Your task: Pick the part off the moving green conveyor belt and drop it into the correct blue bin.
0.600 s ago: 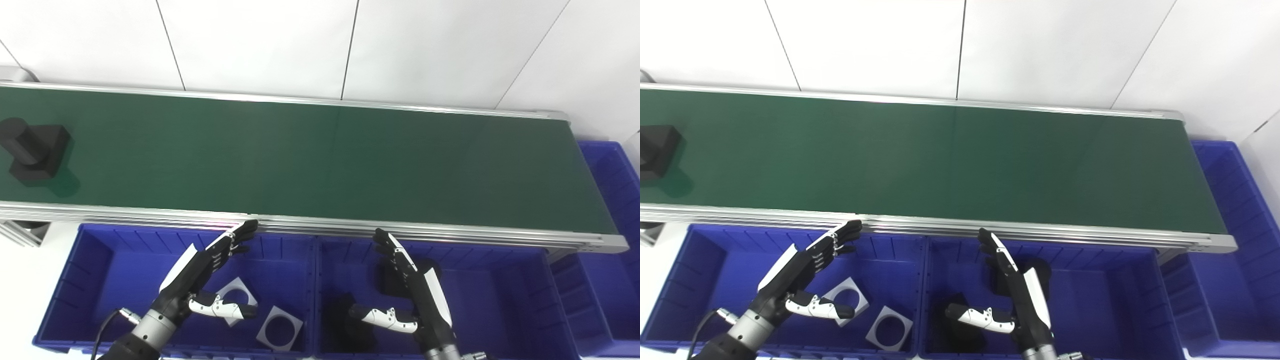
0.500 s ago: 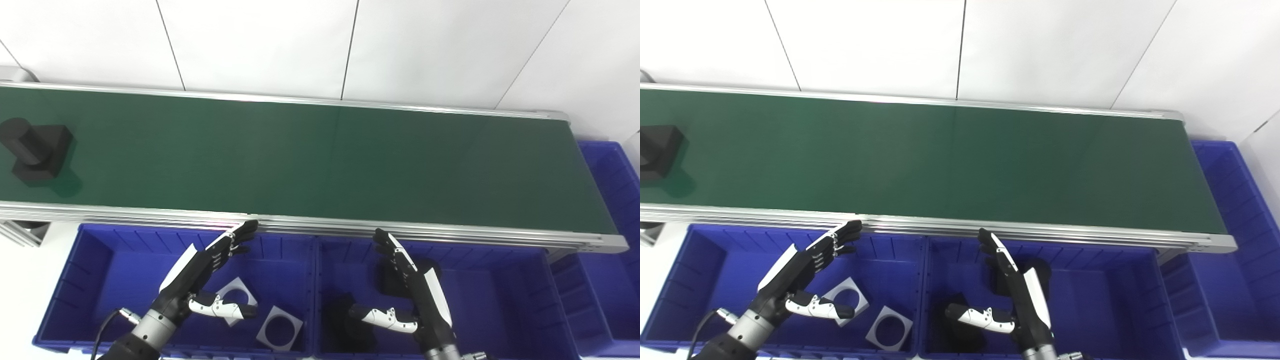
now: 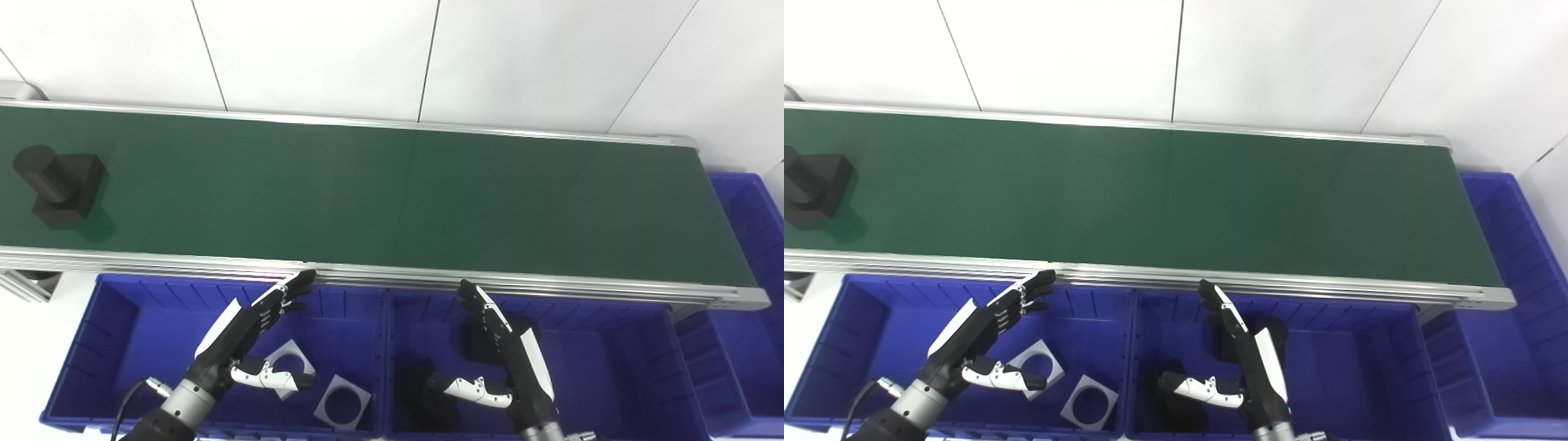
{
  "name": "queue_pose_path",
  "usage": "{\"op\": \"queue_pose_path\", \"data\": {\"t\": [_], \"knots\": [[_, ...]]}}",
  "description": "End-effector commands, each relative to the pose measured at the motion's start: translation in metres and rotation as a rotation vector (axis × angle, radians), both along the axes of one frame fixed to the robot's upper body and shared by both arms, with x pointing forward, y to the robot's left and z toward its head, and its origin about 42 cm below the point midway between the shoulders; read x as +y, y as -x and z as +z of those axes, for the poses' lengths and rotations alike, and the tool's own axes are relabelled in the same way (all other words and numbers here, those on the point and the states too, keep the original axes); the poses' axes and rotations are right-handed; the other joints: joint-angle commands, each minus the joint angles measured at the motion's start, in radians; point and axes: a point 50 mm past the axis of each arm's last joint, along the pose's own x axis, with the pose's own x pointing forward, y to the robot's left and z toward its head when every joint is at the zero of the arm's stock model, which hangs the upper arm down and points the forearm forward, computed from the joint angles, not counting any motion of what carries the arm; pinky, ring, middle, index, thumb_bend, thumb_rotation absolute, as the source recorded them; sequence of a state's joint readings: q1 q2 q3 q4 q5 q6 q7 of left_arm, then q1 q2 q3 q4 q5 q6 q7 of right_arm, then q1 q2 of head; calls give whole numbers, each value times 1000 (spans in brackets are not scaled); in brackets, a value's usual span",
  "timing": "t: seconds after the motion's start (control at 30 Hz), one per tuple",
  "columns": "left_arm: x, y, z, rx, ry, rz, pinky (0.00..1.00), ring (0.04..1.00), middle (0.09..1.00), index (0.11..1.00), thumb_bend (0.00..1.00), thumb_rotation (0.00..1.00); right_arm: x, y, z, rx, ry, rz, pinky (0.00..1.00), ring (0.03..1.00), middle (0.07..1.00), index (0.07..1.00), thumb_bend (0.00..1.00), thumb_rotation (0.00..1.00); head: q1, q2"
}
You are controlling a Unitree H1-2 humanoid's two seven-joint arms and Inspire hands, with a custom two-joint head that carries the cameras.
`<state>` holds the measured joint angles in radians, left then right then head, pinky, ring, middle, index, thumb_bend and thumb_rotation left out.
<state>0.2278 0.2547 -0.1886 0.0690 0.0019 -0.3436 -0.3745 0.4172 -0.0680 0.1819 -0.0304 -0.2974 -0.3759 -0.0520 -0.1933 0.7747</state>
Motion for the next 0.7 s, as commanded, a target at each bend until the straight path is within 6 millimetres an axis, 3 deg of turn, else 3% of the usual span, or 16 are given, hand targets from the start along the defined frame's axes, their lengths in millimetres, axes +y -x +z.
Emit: {"op": "queue_pose_path", "data": {"t": [0.0,0.67], "knots": [[-1,-7,10,-68,2,-3,855,917,935,915,995,309,2,-2,9,-51,-12,0,814,869,898,923,937,487,0,0],[-1,-7,8,-62,12,-7,850,914,937,920,983,295,2,-2,6,-53,-17,-1,814,873,900,922,934,477,13,-14]]}}
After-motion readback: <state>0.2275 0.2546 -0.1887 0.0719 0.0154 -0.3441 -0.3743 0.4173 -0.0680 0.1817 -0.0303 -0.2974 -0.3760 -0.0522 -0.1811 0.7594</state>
